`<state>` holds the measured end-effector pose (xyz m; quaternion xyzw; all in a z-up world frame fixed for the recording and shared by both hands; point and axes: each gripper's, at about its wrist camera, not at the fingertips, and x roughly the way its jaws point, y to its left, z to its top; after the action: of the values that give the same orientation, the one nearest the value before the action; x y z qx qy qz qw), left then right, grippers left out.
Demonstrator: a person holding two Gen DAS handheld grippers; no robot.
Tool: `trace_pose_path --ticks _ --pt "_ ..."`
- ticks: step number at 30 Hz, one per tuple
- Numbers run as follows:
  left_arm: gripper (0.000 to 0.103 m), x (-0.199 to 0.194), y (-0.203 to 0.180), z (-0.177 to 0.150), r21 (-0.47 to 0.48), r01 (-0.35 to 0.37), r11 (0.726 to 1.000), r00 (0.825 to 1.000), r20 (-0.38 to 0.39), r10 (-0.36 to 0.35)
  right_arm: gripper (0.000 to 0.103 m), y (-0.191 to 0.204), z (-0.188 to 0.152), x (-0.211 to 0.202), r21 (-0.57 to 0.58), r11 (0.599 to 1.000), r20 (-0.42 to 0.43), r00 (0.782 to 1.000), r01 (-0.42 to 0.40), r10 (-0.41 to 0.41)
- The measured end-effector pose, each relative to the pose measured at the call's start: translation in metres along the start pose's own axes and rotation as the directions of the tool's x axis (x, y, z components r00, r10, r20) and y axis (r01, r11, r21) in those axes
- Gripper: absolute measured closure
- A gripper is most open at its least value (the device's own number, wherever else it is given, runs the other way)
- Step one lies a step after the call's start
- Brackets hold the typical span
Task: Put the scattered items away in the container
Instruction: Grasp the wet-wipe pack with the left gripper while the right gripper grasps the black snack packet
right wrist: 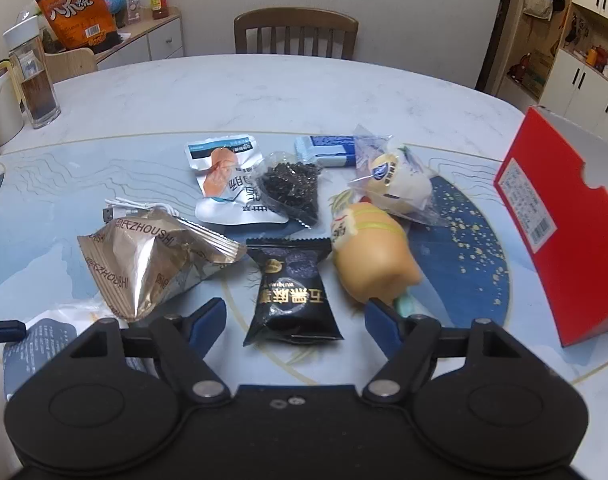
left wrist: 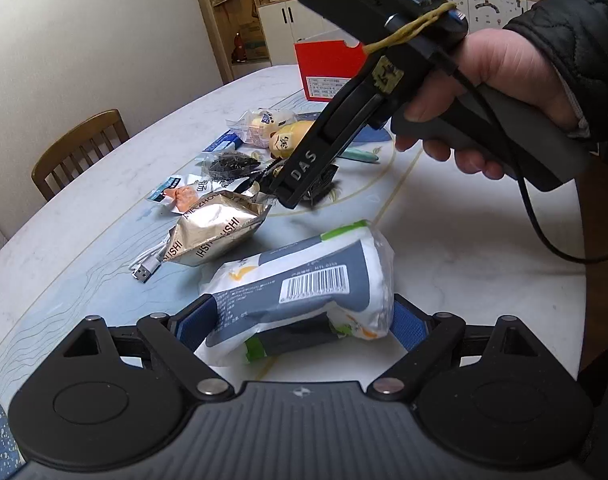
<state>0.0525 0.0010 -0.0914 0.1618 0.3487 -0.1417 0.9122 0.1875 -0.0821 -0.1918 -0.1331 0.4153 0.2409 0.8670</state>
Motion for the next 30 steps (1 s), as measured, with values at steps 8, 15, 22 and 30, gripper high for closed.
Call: trace_pose_path --ticks 8,15,22,30 --pt "0.019 0.0 0.0 0.003 -0.035 0.008 0.999 1.0 -0.001 -0.008 0.043 0.007 0.002 0.011 -0.028 0.999 -0.029 0.999 -0.02 0.019" --pt "0.039 -0.001 0.002 0.005 -0.068 -0.005 0.998 1.0 -0.006 0.004 0.056 0.003 0.004 0.014 -0.019 0.999 -0.05 0.998 -0.031 0.03" --pt "0.056 -0.002 0.002 0.007 -0.082 -0.016 0.996 1.0 -0.009 0.015 0.059 -0.002 0.002 0.005 0.005 0.999 -0.037 0.998 -0.051 0.051" --pt "0.07 -0.004 0.005 0.009 -0.123 -0.028 0.992 1.0 -0.013 0.026 0.061 -0.008 -0.007 -0.013 0.044 0.995 -0.04 0.995 -0.089 0.091"
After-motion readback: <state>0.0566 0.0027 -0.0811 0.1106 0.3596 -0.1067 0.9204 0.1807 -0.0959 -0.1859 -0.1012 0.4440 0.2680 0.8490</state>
